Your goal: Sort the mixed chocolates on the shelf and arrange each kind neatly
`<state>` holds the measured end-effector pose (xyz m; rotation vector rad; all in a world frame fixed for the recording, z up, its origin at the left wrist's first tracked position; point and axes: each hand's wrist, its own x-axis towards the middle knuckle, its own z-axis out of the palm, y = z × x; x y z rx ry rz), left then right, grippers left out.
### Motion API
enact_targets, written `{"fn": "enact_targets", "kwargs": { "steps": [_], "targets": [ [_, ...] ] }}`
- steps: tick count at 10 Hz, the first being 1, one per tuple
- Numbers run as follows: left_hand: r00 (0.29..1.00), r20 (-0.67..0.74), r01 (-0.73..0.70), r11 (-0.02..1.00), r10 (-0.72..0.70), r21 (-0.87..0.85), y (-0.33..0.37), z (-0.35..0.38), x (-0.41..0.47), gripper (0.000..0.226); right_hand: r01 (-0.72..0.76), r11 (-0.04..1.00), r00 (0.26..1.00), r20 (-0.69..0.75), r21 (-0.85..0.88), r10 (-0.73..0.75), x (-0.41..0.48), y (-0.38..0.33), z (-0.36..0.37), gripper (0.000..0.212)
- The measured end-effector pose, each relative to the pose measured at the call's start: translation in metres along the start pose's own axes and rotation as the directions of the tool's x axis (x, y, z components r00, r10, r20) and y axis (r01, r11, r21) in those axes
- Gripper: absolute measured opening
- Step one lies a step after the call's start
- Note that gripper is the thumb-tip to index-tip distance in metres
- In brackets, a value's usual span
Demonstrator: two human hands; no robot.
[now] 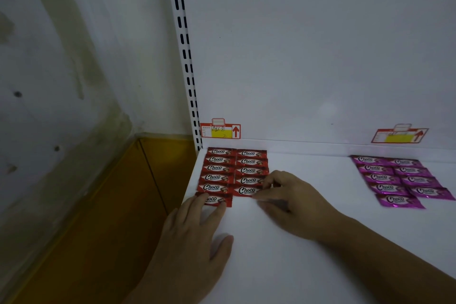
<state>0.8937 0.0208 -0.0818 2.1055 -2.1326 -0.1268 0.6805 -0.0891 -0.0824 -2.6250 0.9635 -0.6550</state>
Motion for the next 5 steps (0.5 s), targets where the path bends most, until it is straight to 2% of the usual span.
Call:
{"fn": "enact_targets", "kwargs": {
  "steps": [1, 2, 3, 4, 5],
  "targets": [
    [1.000, -0.016, -0.027, 1.000, 0.027, -0.013, -0.0018, 0.0039, 0.0030, 0.081, -0.013, 1.000, 1.000, -0.019, -0.001, 0.013, -0.0010, 0.0007, 0.0009, 0.029],
    [0.999, 0.033, -0.006, 1.000, 0.006, -0.007, -0.0017, 0.0021, 0.0014, 0.065, -0.017, 1.000, 1.000, -0.022, 0.007, 0.017, -0.0005, -0.0004, 0.0010, 0.030],
    [0.999, 0.031, -0.007, 1.000, 0.007, -0.012, -0.0011, 0.0011, 0.0015, 0.059, -0.012, 1.000, 1.000, -0.017, 0.012, 0.013, 0.0002, -0.0011, 0.0019, 0.031],
    [0.998, -0.044, -0.042, 0.996, 0.046, 0.074, -0.0029, 0.0053, 0.0017, 0.059, -0.003, 1.000, 0.999, -0.037, 0.014, 0.004, -0.0005, 0.0016, 0.0014, 0.025],
    [0.993, -0.093, -0.068, 0.996, 0.073, 0.056, -0.0039, 0.0076, 0.0018, 0.060, 0.013, 0.999, 0.998, -0.061, 0.031, -0.011, -0.0006, -0.0002, 0.0021, 0.026]
  ]
}}
